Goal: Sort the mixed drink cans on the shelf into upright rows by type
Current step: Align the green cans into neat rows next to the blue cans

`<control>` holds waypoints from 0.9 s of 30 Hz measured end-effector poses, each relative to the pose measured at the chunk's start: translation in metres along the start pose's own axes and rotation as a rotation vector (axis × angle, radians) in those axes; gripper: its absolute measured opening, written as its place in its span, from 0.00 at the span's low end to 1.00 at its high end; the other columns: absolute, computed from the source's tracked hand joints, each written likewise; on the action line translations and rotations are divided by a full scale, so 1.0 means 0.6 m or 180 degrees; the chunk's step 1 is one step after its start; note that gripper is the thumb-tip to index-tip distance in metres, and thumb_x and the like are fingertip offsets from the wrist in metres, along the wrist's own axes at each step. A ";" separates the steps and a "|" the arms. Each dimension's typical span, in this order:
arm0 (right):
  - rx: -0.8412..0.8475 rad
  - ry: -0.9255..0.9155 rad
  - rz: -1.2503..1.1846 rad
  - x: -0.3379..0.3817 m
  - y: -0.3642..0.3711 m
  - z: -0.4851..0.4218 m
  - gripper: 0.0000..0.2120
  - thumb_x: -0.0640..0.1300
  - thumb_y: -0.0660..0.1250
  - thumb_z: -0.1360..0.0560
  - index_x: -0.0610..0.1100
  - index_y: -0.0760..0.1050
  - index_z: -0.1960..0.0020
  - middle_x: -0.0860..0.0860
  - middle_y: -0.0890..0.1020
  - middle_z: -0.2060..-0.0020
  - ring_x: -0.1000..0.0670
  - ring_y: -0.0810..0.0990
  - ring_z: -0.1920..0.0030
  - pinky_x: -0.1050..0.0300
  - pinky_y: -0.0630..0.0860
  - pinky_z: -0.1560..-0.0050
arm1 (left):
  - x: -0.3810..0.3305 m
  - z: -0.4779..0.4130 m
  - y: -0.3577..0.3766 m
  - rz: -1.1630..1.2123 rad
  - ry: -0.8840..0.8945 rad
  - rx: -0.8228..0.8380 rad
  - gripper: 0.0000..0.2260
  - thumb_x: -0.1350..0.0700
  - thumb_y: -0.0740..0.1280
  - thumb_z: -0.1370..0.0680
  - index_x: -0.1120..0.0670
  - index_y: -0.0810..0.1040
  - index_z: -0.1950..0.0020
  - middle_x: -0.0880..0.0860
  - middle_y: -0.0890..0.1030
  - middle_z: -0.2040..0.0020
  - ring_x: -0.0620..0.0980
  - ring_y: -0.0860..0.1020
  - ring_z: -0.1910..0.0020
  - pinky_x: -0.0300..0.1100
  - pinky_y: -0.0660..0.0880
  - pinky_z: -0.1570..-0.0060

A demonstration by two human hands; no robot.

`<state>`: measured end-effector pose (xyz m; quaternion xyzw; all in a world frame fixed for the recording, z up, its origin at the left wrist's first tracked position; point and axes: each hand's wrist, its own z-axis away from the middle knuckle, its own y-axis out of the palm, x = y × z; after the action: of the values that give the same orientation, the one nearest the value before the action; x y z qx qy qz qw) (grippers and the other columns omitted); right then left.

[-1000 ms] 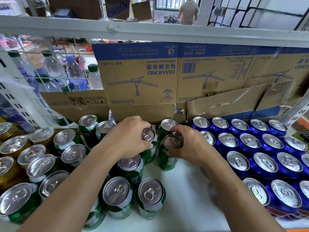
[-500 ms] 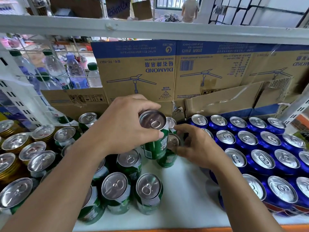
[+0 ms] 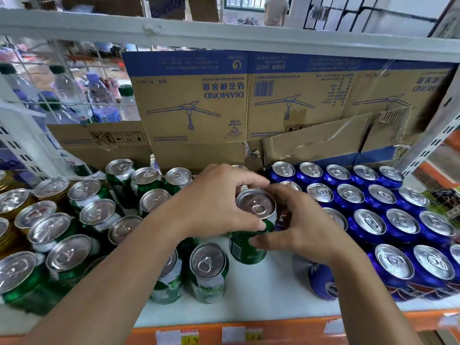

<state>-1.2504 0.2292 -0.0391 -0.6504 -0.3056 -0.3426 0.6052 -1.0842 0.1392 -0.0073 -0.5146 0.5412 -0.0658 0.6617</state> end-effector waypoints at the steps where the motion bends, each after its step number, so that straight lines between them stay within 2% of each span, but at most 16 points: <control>1: -0.0074 0.0058 0.0074 -0.002 0.004 0.004 0.28 0.43 0.83 0.41 0.57 0.74 0.46 0.64 0.82 0.55 0.62 0.81 0.54 0.66 0.76 0.56 | 0.004 0.000 0.005 0.0007 0.0023 0.0118 0.27 0.50 0.79 0.35 0.42 0.78 0.37 0.33 0.78 0.49 0.27 0.73 0.50 0.22 0.67 0.49; 3: -0.0170 0.0201 0.0289 -0.010 0.013 0.013 0.27 0.45 0.82 0.43 0.58 0.73 0.50 0.63 0.81 0.59 0.64 0.79 0.58 0.71 0.73 0.62 | 0.016 -0.001 0.011 0.0078 -0.0001 0.0345 0.26 0.49 0.77 0.31 0.42 0.76 0.35 0.37 0.78 0.43 0.31 0.74 0.46 0.32 0.72 0.44; 4: -0.0205 0.0284 0.0433 -0.016 0.018 0.018 0.27 0.48 0.82 0.44 0.57 0.73 0.51 0.62 0.81 0.61 0.65 0.78 0.59 0.71 0.72 0.63 | 0.028 -0.004 0.012 0.0062 -0.0067 0.0350 0.24 0.49 0.75 0.29 0.43 0.75 0.34 0.39 0.78 0.42 0.34 0.75 0.45 0.37 0.74 0.43; 6: -0.0254 0.0474 0.0698 -0.032 0.029 0.025 0.28 0.53 0.81 0.45 0.56 0.71 0.50 0.60 0.80 0.60 0.63 0.78 0.60 0.69 0.72 0.65 | 0.056 -0.010 0.011 -0.0182 -0.0309 0.0162 0.19 0.50 0.70 0.25 0.46 0.76 0.34 0.44 0.78 0.40 0.39 0.76 0.45 0.41 0.74 0.42; 8: -0.0337 0.0632 0.0829 -0.048 0.043 0.030 0.29 0.55 0.80 0.45 0.55 0.70 0.49 0.59 0.79 0.59 0.61 0.77 0.61 0.67 0.69 0.68 | 0.081 -0.016 0.014 -0.0456 -0.0538 0.0022 0.16 0.52 0.66 0.22 0.48 0.76 0.33 0.47 0.77 0.39 0.43 0.76 0.45 0.41 0.72 0.43; 10: -0.0446 0.0730 0.0858 -0.059 0.059 0.028 0.29 0.56 0.80 0.44 0.54 0.70 0.50 0.58 0.79 0.59 0.58 0.77 0.61 0.67 0.68 0.67 | 0.091 -0.019 0.024 -0.0631 -0.0601 0.0170 0.16 0.54 0.63 0.20 0.45 0.74 0.32 0.46 0.76 0.40 0.45 0.74 0.44 0.41 0.71 0.46; 14: -0.0614 0.0880 0.0754 -0.069 0.086 0.021 0.28 0.55 0.80 0.42 0.51 0.68 0.50 0.56 0.79 0.58 0.52 0.78 0.59 0.57 0.75 0.60 | 0.099 -0.021 0.058 -0.0785 -0.0550 0.0550 0.21 0.55 0.59 0.18 0.37 0.66 0.28 0.45 0.70 0.42 0.46 0.73 0.49 0.45 0.72 0.47; 16: -0.0640 0.0929 0.0720 -0.072 0.093 0.020 0.28 0.56 0.80 0.42 0.51 0.68 0.50 0.55 0.79 0.57 0.51 0.78 0.58 0.52 0.76 0.58 | 0.104 -0.024 0.069 -0.0991 -0.0524 0.0633 0.22 0.54 0.59 0.18 0.35 0.63 0.27 0.44 0.69 0.40 0.48 0.72 0.48 0.44 0.72 0.50; 18: -0.0638 0.0947 0.0663 -0.073 0.096 0.019 0.29 0.56 0.80 0.42 0.51 0.68 0.49 0.56 0.79 0.57 0.51 0.78 0.57 0.50 0.77 0.56 | 0.109 -0.025 0.069 -0.1060 -0.0487 0.0559 0.20 0.52 0.60 0.18 0.36 0.66 0.29 0.43 0.70 0.38 0.48 0.72 0.45 0.43 0.70 0.51; 22: -0.0642 0.0961 0.0576 -0.069 0.103 0.014 0.28 0.56 0.80 0.42 0.53 0.68 0.49 0.57 0.79 0.56 0.51 0.79 0.56 0.50 0.78 0.54 | 0.116 -0.025 0.056 -0.0973 -0.0427 0.0257 0.14 0.52 0.63 0.19 0.43 0.75 0.34 0.42 0.74 0.36 0.46 0.73 0.39 0.44 0.71 0.41; 27: -0.0672 0.0887 0.0517 -0.062 0.116 0.008 0.30 0.60 0.80 0.41 0.55 0.66 0.49 0.59 0.76 0.56 0.53 0.77 0.52 0.53 0.77 0.51 | 0.129 -0.024 0.050 -0.0866 -0.0524 0.0066 0.15 0.54 0.66 0.21 0.47 0.77 0.34 0.43 0.75 0.33 0.44 0.73 0.35 0.37 0.67 0.38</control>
<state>-1.2153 0.2289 -0.1097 -0.6790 -0.1277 -0.4095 0.5958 -1.0785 0.0943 -0.0787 -0.5800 0.4098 -0.1181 0.6941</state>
